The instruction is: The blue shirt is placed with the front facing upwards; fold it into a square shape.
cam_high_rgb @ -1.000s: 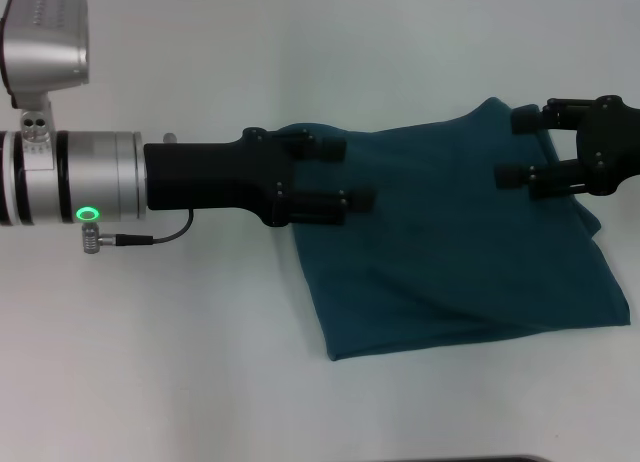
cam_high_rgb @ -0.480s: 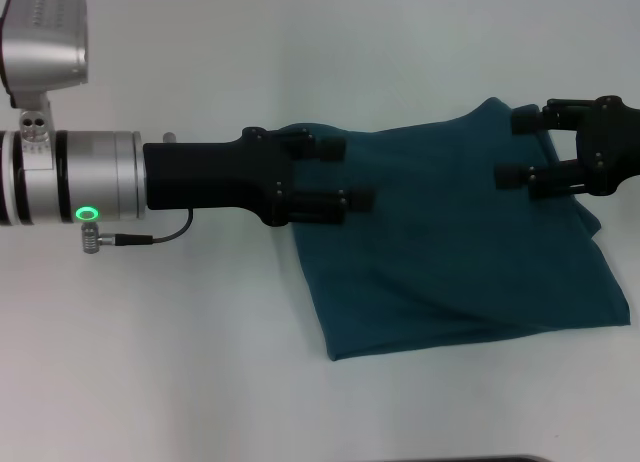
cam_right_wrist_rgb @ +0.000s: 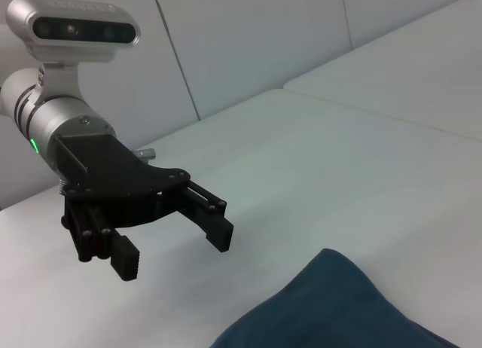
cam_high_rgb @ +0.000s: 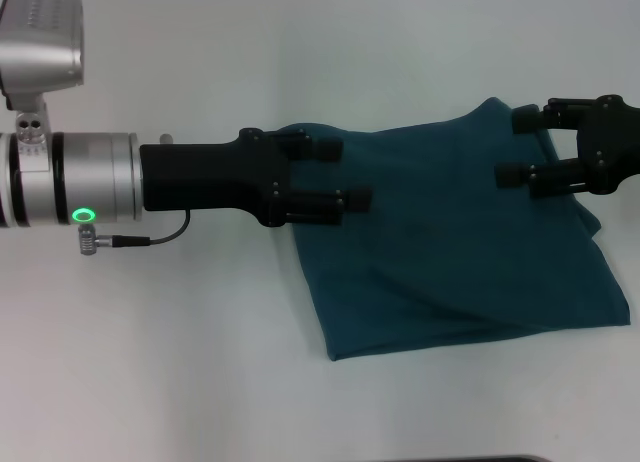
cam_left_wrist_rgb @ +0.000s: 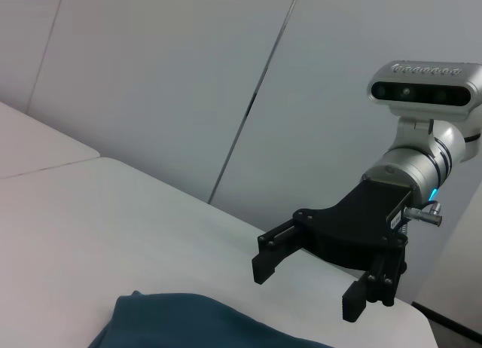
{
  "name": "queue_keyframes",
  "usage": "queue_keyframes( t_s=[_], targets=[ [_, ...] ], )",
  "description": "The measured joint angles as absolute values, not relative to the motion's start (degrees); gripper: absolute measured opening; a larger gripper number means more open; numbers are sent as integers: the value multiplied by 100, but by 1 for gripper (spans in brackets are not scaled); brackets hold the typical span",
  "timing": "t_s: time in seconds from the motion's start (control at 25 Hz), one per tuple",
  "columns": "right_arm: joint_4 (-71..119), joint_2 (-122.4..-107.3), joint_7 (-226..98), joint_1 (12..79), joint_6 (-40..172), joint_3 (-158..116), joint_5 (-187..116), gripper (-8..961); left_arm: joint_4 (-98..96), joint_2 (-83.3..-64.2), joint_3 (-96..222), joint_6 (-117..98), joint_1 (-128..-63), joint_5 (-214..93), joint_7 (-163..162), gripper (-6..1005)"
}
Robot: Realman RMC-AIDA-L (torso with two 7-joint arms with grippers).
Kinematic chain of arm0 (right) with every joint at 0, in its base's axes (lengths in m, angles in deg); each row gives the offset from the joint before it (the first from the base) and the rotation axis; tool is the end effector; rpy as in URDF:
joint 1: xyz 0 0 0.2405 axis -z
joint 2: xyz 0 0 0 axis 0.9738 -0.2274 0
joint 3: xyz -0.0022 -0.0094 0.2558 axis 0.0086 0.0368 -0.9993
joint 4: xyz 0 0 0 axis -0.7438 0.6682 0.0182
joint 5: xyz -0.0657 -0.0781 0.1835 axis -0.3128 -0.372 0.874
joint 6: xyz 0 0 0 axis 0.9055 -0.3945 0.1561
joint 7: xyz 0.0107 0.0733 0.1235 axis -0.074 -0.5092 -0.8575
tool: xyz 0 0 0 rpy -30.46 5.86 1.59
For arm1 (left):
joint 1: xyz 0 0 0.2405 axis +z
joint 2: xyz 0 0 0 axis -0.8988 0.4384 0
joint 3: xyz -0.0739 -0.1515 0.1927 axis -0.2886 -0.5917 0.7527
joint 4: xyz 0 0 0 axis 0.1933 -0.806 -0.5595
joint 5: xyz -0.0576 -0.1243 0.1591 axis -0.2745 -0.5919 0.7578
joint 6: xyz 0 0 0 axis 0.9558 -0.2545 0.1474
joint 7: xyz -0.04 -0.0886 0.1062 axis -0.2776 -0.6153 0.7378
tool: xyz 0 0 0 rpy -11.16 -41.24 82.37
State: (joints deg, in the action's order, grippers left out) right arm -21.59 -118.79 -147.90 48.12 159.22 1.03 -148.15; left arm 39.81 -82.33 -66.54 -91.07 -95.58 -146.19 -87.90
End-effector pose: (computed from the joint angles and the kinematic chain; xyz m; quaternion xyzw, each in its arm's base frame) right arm 0.2837 0.3118 0.0554 -0.9455 0.2448 0.1818 0.1142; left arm -0.2050 0.3174 -0.0517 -0.9364 -0.2274 -0.2673 0.0098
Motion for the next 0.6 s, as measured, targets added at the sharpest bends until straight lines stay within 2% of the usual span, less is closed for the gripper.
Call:
queue_keyframes(
  t_s=[0.6],
  targets=[
    [-2137,-11879,-14789,4773,15922,109,-14815,915,4052,-8230,-6639,-9107,-9554,-14619,-8790,827]
  ],
)
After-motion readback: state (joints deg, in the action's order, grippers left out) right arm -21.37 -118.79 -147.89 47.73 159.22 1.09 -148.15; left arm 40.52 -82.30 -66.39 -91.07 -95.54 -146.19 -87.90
